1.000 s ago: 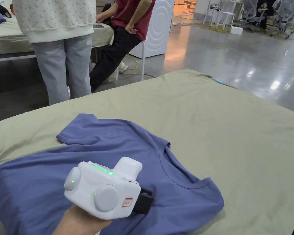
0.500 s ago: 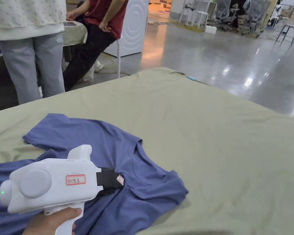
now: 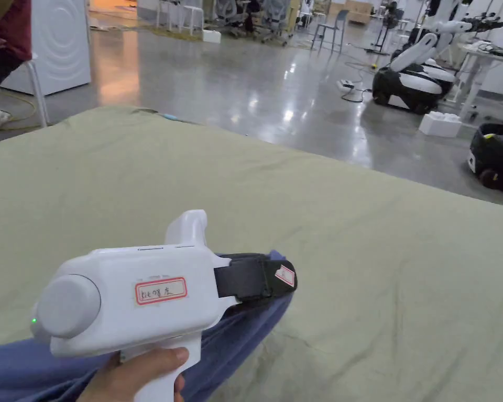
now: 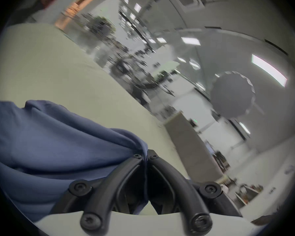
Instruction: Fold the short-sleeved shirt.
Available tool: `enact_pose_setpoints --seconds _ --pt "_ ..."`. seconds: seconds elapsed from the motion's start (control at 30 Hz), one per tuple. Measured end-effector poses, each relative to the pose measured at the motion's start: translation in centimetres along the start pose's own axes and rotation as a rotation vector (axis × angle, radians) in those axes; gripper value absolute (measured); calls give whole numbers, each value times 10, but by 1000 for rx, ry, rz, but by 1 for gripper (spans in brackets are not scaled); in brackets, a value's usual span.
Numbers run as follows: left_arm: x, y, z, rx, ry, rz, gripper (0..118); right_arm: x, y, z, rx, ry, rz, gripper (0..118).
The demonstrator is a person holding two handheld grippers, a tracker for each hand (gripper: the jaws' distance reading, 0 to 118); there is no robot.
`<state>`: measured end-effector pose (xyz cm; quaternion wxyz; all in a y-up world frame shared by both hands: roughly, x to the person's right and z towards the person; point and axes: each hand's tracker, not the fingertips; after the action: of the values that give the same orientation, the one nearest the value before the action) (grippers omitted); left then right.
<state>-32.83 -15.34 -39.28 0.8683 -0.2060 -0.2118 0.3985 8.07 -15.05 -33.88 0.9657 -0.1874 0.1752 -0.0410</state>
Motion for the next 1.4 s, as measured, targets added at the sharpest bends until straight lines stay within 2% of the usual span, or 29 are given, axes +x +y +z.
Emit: enact_pose_setpoints --seconds 0.17,0.33,0.4,0.5,0.7,0.73,0.8,0.83,0.9,0.97,1.0,1.03,1.07,1.17,1.2,1.23,1.27,1.3,1.4 --pt "86 -57 -81 -193 -213 -76 2 46 -1 48 46 -178 6 2" --pt "139 -122 -115 -390 -380 -133 2 85 -11 77 52 -262 -52 2" --pt "140 -140 -121 -463 -350 -198 2 92 -16 80 45 -284 -62 2" --pt "117 -178 -134 -578 -169 -245 2 95 -27 80 14 -303 -77 2" --pt "66 -235 -148 -710 107 -385 2 81 -50 67 -61 -255 -101 2" --pt "59 -240 -149 -723 119 -375 2 79 -51 64 -71 -245 -101 2" --pt "48 -234 -145 -673 56 -184 2 74 -53 58 -92 -216 -97 2" --pt "46 -230 -147 -675 47 -145 2 72 -52 56 -95 -207 -95 2" --pt "47 -226 -140 -648 40 -172 3 67 -48 52 -89 -188 -88 2" --pt "55 -215 -125 -606 25 -178 28 63 -42 50 -70 -170 -85 2" --pt "59 -206 -112 -572 5 -166 51 61 -38 48 -59 -153 -83 2" --pt "63 -199 -98 -549 -15 -147 91 59 -35 47 -49 -142 -82 2" --pt "64 -188 -81 -516 -45 -120 98 56 -31 46 -37 -131 -80 2" --pt "59 -154 -23 -385 -26 -107 97 47 -24 39 -18 -103 -78 2" --pt "54 -145 -1 -311 24 -141 90 43 -23 37 -14 -91 -77 2" --pt "50 -139 15 -253 96 -178 50 40 -22 35 -13 -83 -76 2" --pt "44 -131 35 -201 215 -209 0 37 -22 32 -14 -71 -75 2" --pt "39 -126 48 -166 323 -214 0 34 -22 29 -18 -61 -73 2" --pt "16 -103 79 -109 459 -206 0 26 -24 22 -37 -44 -64 2"
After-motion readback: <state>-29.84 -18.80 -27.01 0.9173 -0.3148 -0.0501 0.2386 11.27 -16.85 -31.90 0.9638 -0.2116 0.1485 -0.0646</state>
